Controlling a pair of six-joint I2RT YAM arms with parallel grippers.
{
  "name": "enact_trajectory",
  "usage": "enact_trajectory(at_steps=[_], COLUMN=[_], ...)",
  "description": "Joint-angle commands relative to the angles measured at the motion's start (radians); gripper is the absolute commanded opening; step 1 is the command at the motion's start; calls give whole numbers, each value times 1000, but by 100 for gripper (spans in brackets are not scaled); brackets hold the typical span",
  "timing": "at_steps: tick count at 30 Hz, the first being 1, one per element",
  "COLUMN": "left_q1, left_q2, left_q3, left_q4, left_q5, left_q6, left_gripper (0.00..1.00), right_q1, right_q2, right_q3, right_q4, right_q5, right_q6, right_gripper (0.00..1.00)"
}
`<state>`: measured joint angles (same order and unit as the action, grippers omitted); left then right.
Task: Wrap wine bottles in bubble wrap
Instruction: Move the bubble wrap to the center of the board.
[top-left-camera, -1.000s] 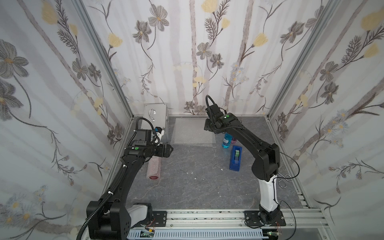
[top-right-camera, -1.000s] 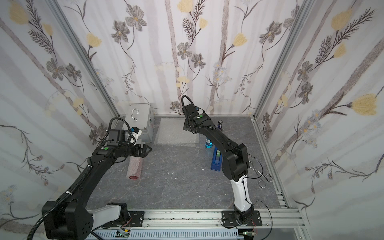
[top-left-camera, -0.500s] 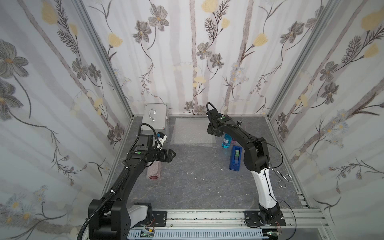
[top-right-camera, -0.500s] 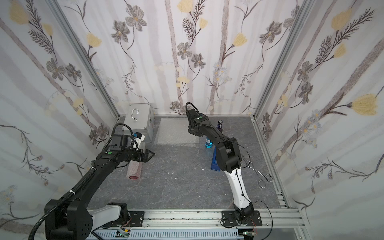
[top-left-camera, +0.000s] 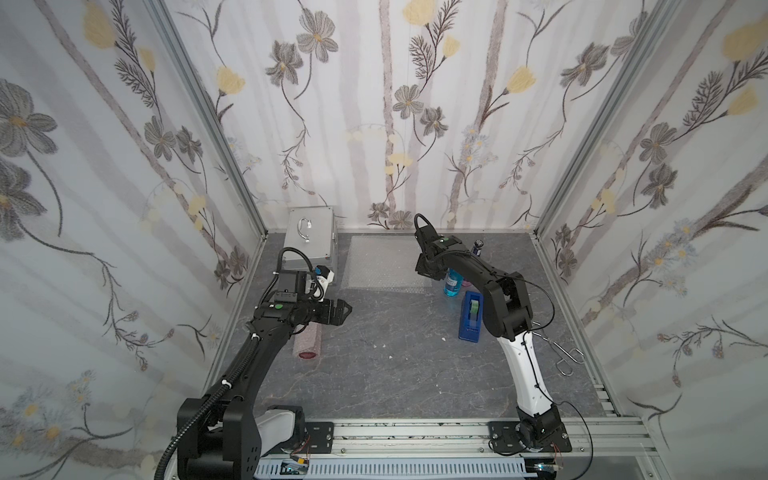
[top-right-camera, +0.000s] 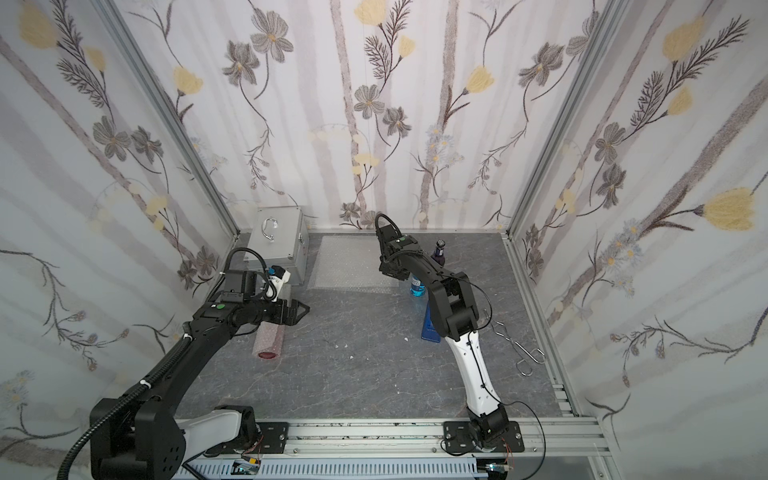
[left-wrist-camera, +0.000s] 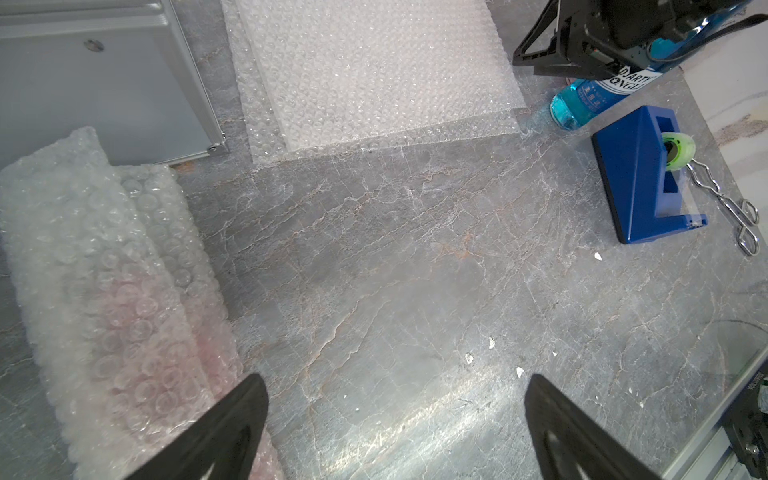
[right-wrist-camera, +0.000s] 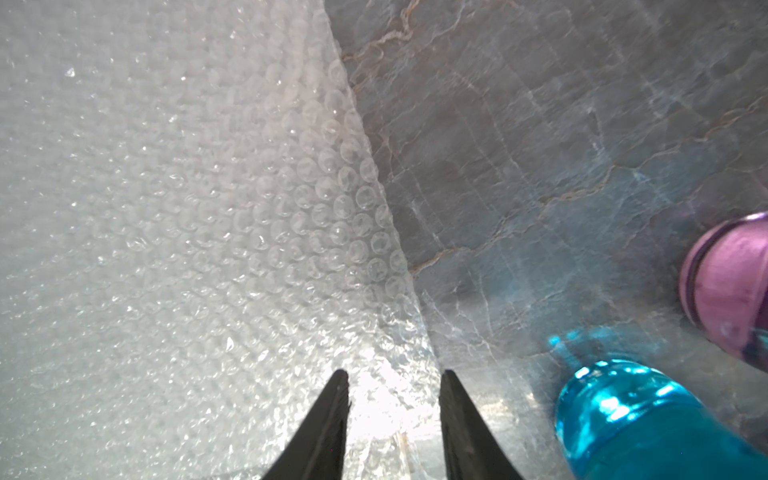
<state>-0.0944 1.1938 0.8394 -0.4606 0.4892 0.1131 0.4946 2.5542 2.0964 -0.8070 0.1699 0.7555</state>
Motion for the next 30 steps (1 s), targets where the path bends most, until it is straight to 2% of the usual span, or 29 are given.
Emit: enact_trajectory(at_steps=[1, 11, 16, 30], left_q1=[-2, -2, -2, -3], left_q2=[1, 3, 3, 4], left_q3=[-4, -10, -11, -11], left_q4=[22, 26, 25, 26], left_q5=[8, 10, 9, 10], left_q6=[7, 9, 10, 11], left_gripper=[98, 97, 96, 95], right_q1=[-4, -17, -18, -18], right_q2=[17, 45, 62, 37], right_q3=[8, 8, 8, 7], right_q4=[21, 28, 30, 26], right_q5=[-19, -37, -49, -53], right_q6=[20, 20, 14, -12], right_gripper=[39, 38, 35, 5])
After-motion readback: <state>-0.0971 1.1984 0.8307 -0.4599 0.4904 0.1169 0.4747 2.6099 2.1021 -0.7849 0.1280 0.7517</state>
